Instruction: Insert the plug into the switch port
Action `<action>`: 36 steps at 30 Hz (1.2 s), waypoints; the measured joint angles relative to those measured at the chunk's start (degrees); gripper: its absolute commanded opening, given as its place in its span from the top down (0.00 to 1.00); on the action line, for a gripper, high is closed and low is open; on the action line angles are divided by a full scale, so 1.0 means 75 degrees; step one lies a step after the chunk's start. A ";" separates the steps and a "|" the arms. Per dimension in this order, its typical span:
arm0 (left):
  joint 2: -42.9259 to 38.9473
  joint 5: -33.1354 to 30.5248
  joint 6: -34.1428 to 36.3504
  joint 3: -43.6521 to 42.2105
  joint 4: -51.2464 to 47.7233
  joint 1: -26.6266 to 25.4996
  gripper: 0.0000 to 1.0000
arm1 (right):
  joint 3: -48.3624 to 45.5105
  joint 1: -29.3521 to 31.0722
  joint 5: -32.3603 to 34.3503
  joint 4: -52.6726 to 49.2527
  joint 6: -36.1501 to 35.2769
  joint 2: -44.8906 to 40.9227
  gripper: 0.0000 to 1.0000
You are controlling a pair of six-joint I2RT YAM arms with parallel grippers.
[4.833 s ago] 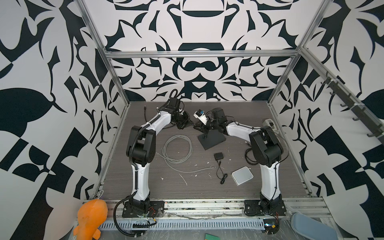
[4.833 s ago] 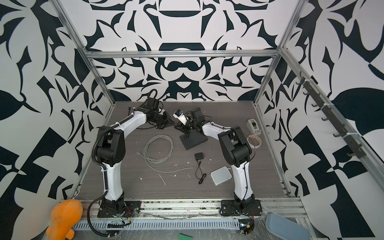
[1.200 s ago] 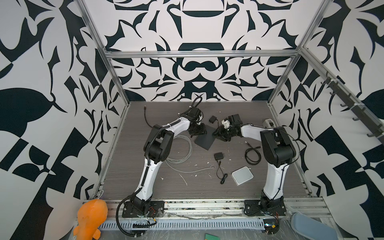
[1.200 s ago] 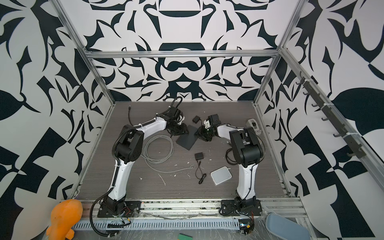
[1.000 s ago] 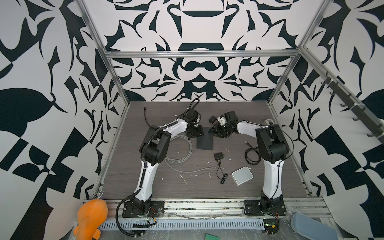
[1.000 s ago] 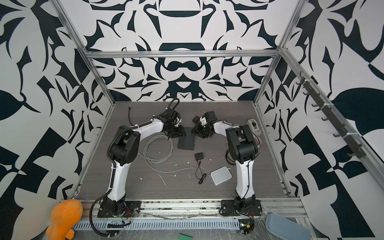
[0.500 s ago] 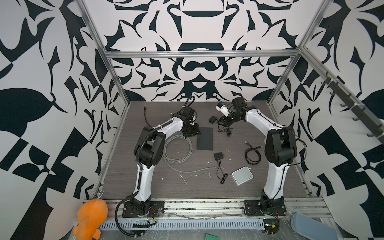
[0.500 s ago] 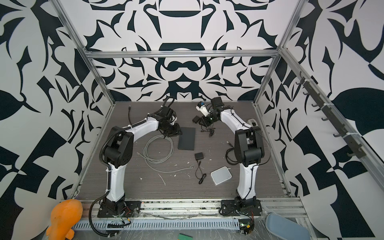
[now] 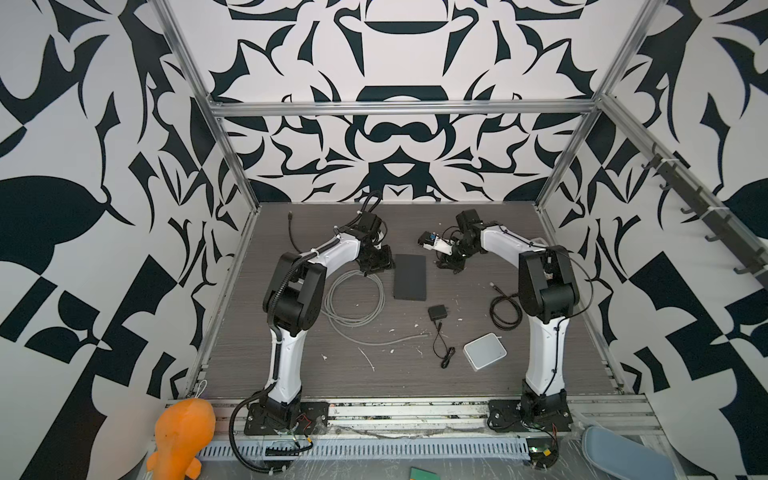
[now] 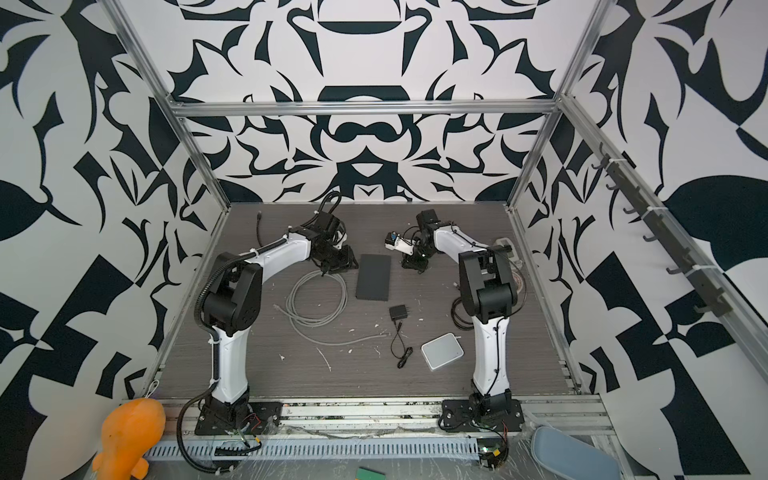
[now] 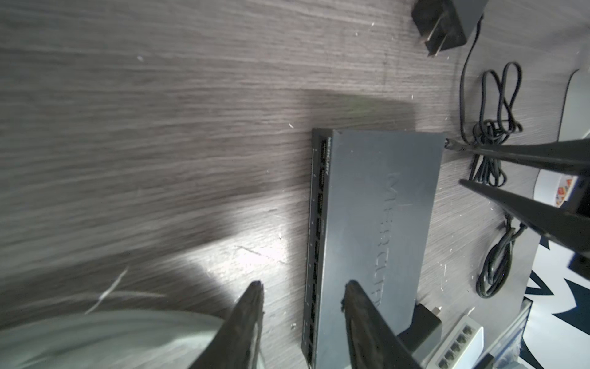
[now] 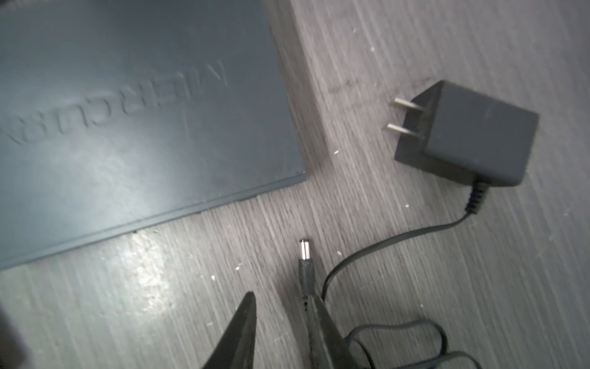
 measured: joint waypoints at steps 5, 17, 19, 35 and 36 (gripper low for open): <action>0.0000 0.0003 0.0000 0.0006 -0.0009 0.0006 0.55 | 0.0015 0.0000 0.0245 0.0058 -0.0192 0.0143 0.69; 0.0035 0.0055 0.0003 0.0428 -0.0137 0.0006 0.55 | 0.0073 0.0000 0.0344 0.0434 -0.0321 0.0143 0.65; 0.0050 0.0058 0.0003 0.0481 -0.0152 0.0006 0.55 | 0.0073 0.0000 0.0329 0.0504 -0.0335 0.0143 0.64; 0.0160 0.0070 0.0061 0.0539 -0.0221 0.0017 0.55 | 0.0189 -0.0052 0.0271 0.0466 -0.0443 0.0399 0.80; 0.0163 0.0067 0.0061 0.0539 -0.0221 0.0020 0.55 | 0.0192 -0.0058 0.0265 0.0437 -0.0446 0.0399 0.83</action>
